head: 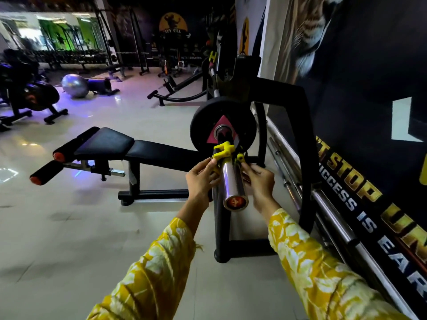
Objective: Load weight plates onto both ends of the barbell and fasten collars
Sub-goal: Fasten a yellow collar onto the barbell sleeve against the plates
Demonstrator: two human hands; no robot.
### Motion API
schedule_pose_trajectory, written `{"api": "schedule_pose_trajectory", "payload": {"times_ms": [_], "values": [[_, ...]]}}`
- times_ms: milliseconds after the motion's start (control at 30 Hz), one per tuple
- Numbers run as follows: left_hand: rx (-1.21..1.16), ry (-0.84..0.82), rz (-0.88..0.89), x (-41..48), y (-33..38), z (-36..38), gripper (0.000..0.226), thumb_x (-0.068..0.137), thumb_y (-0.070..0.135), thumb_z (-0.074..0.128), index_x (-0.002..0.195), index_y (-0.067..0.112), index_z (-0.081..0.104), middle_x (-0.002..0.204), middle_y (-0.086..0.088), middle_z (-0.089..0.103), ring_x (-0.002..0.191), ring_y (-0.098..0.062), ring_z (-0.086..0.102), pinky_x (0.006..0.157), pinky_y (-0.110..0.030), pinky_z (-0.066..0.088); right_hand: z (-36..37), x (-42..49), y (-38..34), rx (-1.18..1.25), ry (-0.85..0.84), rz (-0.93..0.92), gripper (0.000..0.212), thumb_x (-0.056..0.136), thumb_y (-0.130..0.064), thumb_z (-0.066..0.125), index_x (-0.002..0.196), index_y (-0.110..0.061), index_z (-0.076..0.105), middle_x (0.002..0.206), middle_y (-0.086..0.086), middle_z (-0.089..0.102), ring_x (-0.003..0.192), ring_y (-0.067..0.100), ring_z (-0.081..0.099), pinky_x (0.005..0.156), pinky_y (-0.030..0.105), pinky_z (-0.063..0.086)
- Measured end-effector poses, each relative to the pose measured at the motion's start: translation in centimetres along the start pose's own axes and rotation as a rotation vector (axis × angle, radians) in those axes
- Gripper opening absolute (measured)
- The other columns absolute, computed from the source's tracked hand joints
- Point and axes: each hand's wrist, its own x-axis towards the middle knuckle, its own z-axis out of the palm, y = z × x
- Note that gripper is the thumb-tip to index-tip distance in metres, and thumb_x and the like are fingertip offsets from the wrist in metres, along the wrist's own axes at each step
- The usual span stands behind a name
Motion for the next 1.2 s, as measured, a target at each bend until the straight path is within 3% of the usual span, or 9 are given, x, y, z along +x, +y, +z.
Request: {"api": "schedule_pose_trajectory", "payload": {"times_ms": [200,333,467,567,700,900,1000,1100,1200], "values": [[0.051,0.052,-0.007,6.4,0.8,2.2,0.033,0.090,0.022,0.061,0.119,0.006,0.060,0.093,-0.012,0.064,0.057,-0.010,0.063,0.046,-0.017,0.050,2.2,6.1,-1.2,0.006,0.017,0.154,0.035,0.088,-0.045,0.055,0.084,-0.011,0.064,0.088,0.008,0.065,0.079,0.018,0.064,0.056,0.023,0.050],[0.076,0.138,0.014,10.3,0.9,3.7,0.034,0.088,0.020,0.063,0.118,0.005,0.062,0.093,-0.013,0.066,0.064,-0.018,0.062,0.044,-0.018,0.049,3.4,10.1,-1.9,-0.050,-0.103,0.256,0.060,0.082,-0.063,0.048,0.113,-0.012,0.057,0.100,0.003,0.061,0.087,0.017,0.061,0.057,0.025,0.048],[0.071,0.140,0.034,11.9,0.8,4.1,0.029,0.085,0.038,0.064,0.098,0.012,0.068,0.081,-0.005,0.070,0.069,-0.016,0.067,0.046,-0.021,0.052,4.2,12.8,-2.1,-0.100,-0.094,0.315,0.097,0.054,-0.080,0.061,0.122,-0.010,0.054,0.115,0.012,0.062,0.097,0.028,0.063,0.078,0.039,0.056],[0.158,0.129,0.023,12.7,1.6,4.8,0.034,0.081,0.049,0.065,0.085,0.015,0.062,0.082,-0.004,0.070,0.077,-0.019,0.069,0.061,-0.031,0.057,4.6,13.7,-1.9,-0.059,-0.089,0.323,0.092,0.064,-0.068,0.066,0.131,-0.008,0.045,0.124,0.013,0.056,0.108,0.032,0.058,0.083,0.040,0.053],[0.228,0.096,-0.056,13.9,2.2,5.7,0.023,0.082,0.035,0.068,0.075,0.013,0.062,0.076,-0.008,0.069,0.080,-0.028,0.067,0.072,-0.037,0.055,4.7,14.3,-1.9,-0.064,-0.091,0.344,0.078,0.067,-0.061,0.069,0.124,-0.010,0.053,0.118,0.013,0.061,0.103,0.030,0.060,0.083,0.040,0.052],[0.034,0.031,-0.205,14.0,0.7,5.4,0.053,0.071,0.048,0.070,0.106,0.008,0.067,0.108,-0.021,0.067,0.096,-0.033,0.065,0.083,-0.040,0.054,3.8,14.9,-1.9,-0.016,-0.034,0.404,0.047,0.076,-0.051,0.063,0.091,-0.006,0.063,0.081,0.010,0.070,0.072,0.022,0.067,0.062,0.031,0.053],[-0.036,-0.009,-0.271,14.2,0.5,4.9,0.082,0.049,0.052,0.077,0.115,0.006,0.064,0.117,-0.022,0.063,0.098,-0.033,0.064,0.082,-0.039,0.054,2.5,14.6,-0.9,0.081,-0.107,0.512,0.034,0.091,-0.037,0.049,0.078,-0.007,0.058,0.060,0.004,0.067,0.055,0.017,0.065,0.068,0.033,0.049],[-0.002,-0.042,-0.304,14.6,0.6,4.1,0.090,0.044,0.053,0.079,0.119,0.007,0.061,0.116,-0.021,0.064,0.091,-0.030,0.065,0.077,-0.037,0.055,2.7,13.5,-0.1,0.143,-0.179,0.551,0.061,0.088,-0.059,0.042,0.106,-0.004,0.059,0.084,0.011,0.065,0.074,0.022,0.062,0.067,0.036,0.048],[-0.019,-0.038,-0.311,14.9,0.7,4.0,0.093,0.039,0.051,0.081,0.117,0.004,0.062,0.113,-0.021,0.065,0.091,-0.032,0.065,0.086,-0.042,0.054,3.6,13.7,-1.4,0.159,-0.158,0.561,0.083,0.080,-0.073,0.035,0.118,-0.001,0.054,0.085,0.013,0.062,0.076,0.025,0.060,0.062,0.035,0.048]]}}
